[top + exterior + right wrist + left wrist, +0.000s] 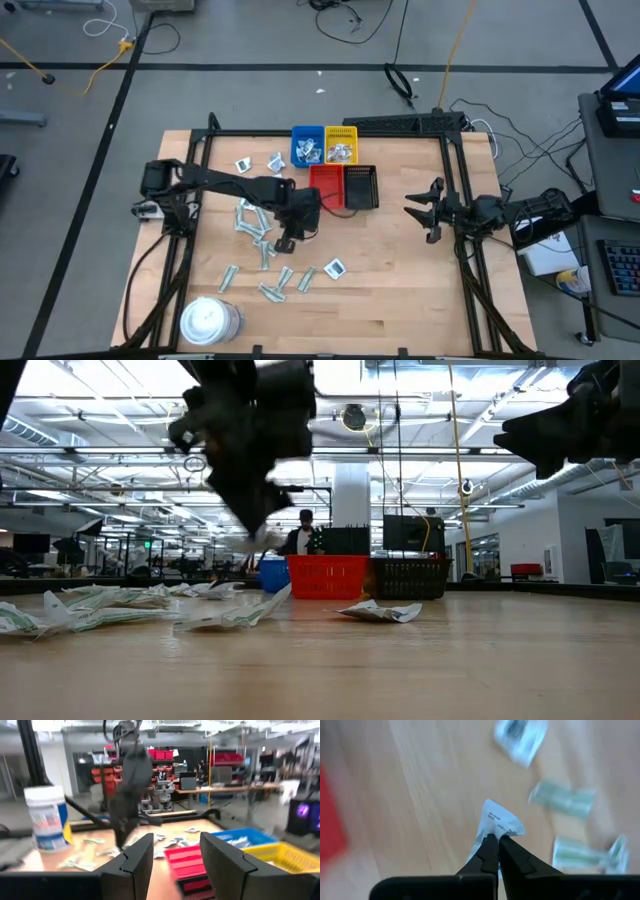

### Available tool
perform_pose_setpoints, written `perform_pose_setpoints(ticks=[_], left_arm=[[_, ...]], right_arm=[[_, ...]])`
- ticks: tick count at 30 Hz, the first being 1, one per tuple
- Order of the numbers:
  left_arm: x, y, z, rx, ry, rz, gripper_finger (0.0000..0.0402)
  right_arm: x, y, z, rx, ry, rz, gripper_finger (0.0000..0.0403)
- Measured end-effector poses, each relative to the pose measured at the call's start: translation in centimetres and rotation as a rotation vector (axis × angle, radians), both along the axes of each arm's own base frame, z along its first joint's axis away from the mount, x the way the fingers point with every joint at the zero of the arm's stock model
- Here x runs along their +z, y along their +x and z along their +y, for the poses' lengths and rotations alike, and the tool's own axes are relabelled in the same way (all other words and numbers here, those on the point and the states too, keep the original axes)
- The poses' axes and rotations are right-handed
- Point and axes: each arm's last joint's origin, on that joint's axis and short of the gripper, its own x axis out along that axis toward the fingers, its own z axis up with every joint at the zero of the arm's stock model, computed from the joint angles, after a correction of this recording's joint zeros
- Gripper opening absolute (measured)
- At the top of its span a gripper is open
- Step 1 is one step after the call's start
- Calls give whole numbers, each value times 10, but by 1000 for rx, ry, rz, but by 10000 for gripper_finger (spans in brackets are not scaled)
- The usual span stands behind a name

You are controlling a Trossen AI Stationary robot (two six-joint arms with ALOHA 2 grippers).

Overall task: Pick & Place First Aid Supplies
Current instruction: Put the towelette pack into the black bin

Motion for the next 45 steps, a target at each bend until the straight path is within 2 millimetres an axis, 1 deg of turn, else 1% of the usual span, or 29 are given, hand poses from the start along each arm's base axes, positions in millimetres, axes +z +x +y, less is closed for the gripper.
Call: perform_pose_setpoints(ticks=[2,5,9,10,12,17,19,22,24,26,28,32,34,35,36,40,43,45], left_arm=[[18,1,-1,3,-23,-108,2],[45,4,-2,15,-73,-284,2],[65,7,-2,31,-153,-526,1],[68,7,-2,45,-172,-586,1],[72,4,-1,72,-212,-711,1],[74,-9,-2,108,-322,-1010,0],[76,-13,0,119,-368,-1094,0],[79,-16,4,134,-432,-1138,0],[83,-16,7,129,-444,-1160,0],[86,-16,10,115,-429,-1183,0],[89,-16,14,95,-425,-1197,0],[100,-14,25,109,-433,-1227,0],[105,-12,29,105,-434,-1203,0],[109,-10,31,102,-433,-1190,0],[113,-9,33,98,-427,-1182,0],[134,-3,42,92,-370,-1181,0],[150,-1,47,93,-333,-1190,0],[156,0,49,107,-310,-1197,0]], right_arm=[[0,0,0,-7,-56,10,155],[0,0,0,-10,-81,15,155],[1,0,0,-10,-74,4,155],[3,0,0,-9,-63,-13,155],[8,-1,0,0,18,-83,155],[26,-7,-2,30,220,-319,155],[31,-10,-5,-53,286,-387,155],[36,-13,-10,-177,431,-483,155],[36,-15,-13,-275,481,-507,155],[35,-16,-14,-331,531,-522,155],[35,-16,-15,-343,574,-541,155],[35,-14,-14,-303,600,-544,155],[32,-8,-12,-273,595,-482,155],[28,-2,-10,-264,575,-422,155],[32,3,-9,-258,550,-364,156],[71,18,-5,-186,477,-321,165],[88,40,-2,-128,417,-225,178],[105,54,-2,-78,403,-199,188]])
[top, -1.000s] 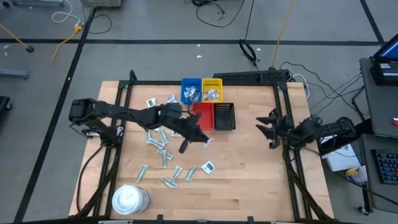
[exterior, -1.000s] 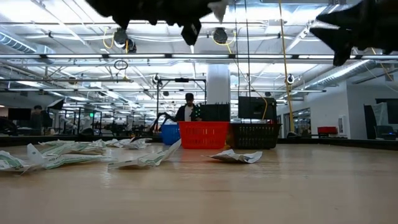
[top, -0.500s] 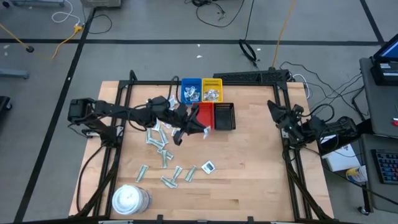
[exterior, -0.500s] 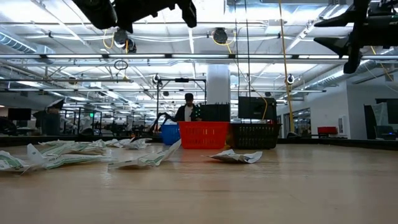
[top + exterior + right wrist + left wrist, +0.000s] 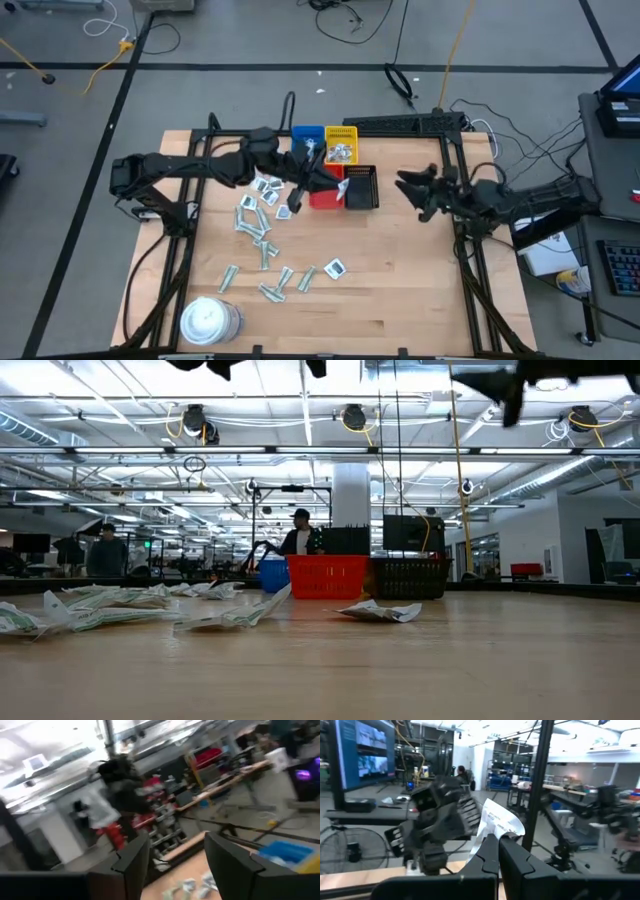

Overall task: Pick & Place First Aid Supplies
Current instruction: Put the towelette pack into the black bin

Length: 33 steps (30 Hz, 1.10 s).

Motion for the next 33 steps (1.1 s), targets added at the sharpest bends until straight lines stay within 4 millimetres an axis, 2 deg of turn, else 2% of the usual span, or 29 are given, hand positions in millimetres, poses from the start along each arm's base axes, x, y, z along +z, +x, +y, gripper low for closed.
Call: perform_pose_setpoints(ticks=[5,9,13,23,33], left_arm=[[2,1,1,34,22,-12,0],[2,2,-6,22,29,-15,0],[3,2,-11,13,35,-21,0],[-2,4,-20,27,33,24,0],[-7,5,-19,56,43,71,0]], right_arm=[[29,39,-3,102,-28,65,210],[30,67,-9,201,-21,121,223],[23,87,-13,272,-2,103,227],[16,110,-13,426,53,-30,210],[17,112,-9,568,73,-58,188]])
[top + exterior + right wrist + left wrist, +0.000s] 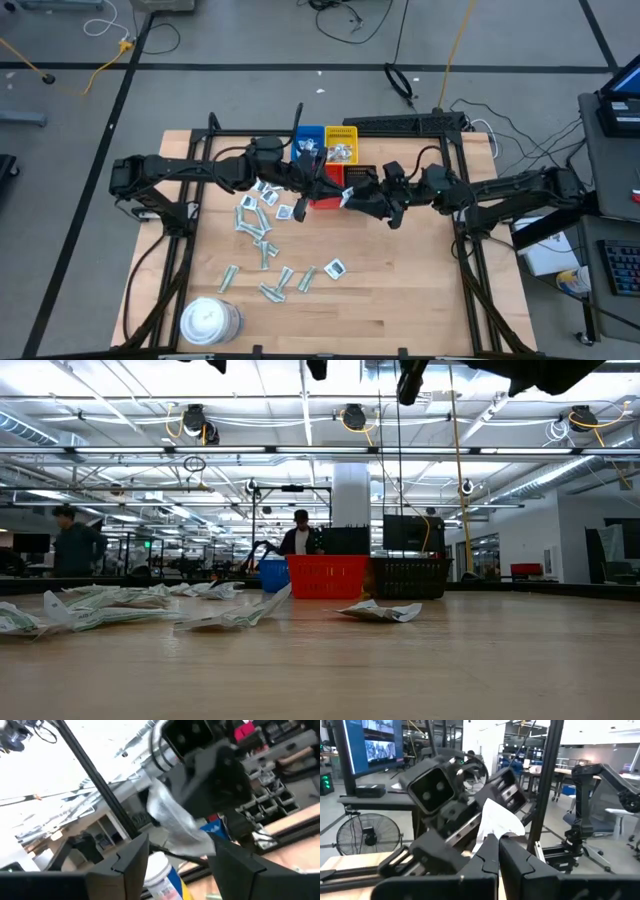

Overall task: Pick & Place First Aid Supplies
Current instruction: Put the towelette pack into the black bin

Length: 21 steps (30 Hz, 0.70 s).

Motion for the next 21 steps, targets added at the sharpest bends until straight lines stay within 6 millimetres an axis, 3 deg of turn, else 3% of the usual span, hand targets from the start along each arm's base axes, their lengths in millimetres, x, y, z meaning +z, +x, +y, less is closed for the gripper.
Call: perform_pose_setpoints(ticks=[6,13,21], left_arm=[[-2,0,-2,13,3,16,0],[-2,1,-5,12,3,18,5],[-5,-2,4,70,-156,124,66]], right_arm=[[0,0,0,15,-2,2,131],[0,0,1,13,-22,-3,14],[2,0,-7,1,-55,86,2]])
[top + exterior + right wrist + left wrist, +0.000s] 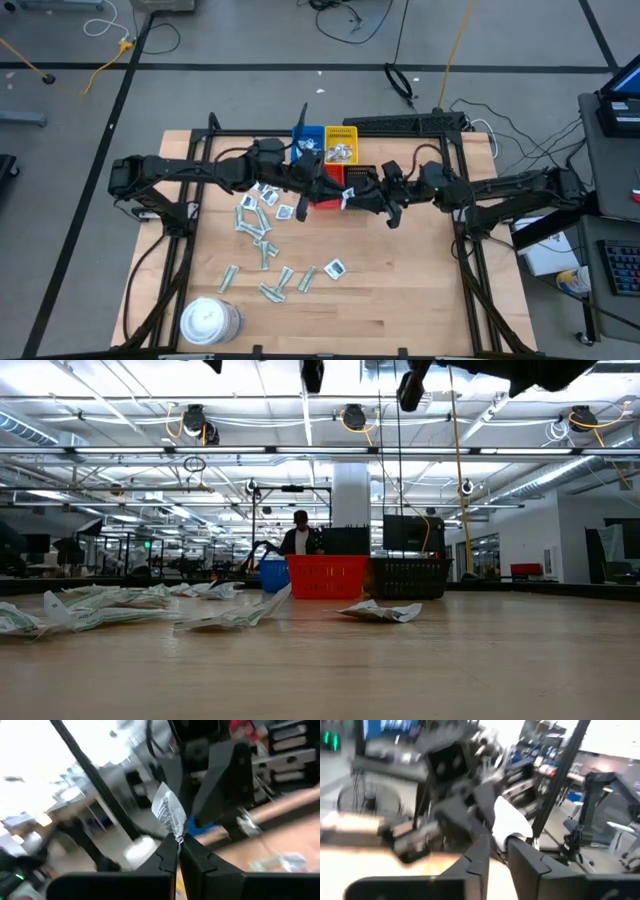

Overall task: Pick & Place First Aid Supplies
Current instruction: Put the towelette pack into the black bin

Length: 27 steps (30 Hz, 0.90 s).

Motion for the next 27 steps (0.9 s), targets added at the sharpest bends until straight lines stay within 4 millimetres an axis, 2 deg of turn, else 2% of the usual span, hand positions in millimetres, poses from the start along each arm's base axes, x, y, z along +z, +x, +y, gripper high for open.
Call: perform_pose_setpoints(ticks=[7,10,16,21,27], left_arm=[[-12,-22,13,-8,-132,283,125],[-11,-32,12,-5,-157,365,132],[-18,-47,7,-7,-168,518,128],[-22,-56,4,-11,-174,604,127],[-21,-61,3,-18,-165,625,127]], right_arm=[[24,8,-26,18,-184,380,1],[23,7,-39,2,-233,520,1],[21,12,-64,-23,-327,671,1],[6,23,-83,-20,-383,843,0],[-37,32,-106,-21,-404,1014,0]])
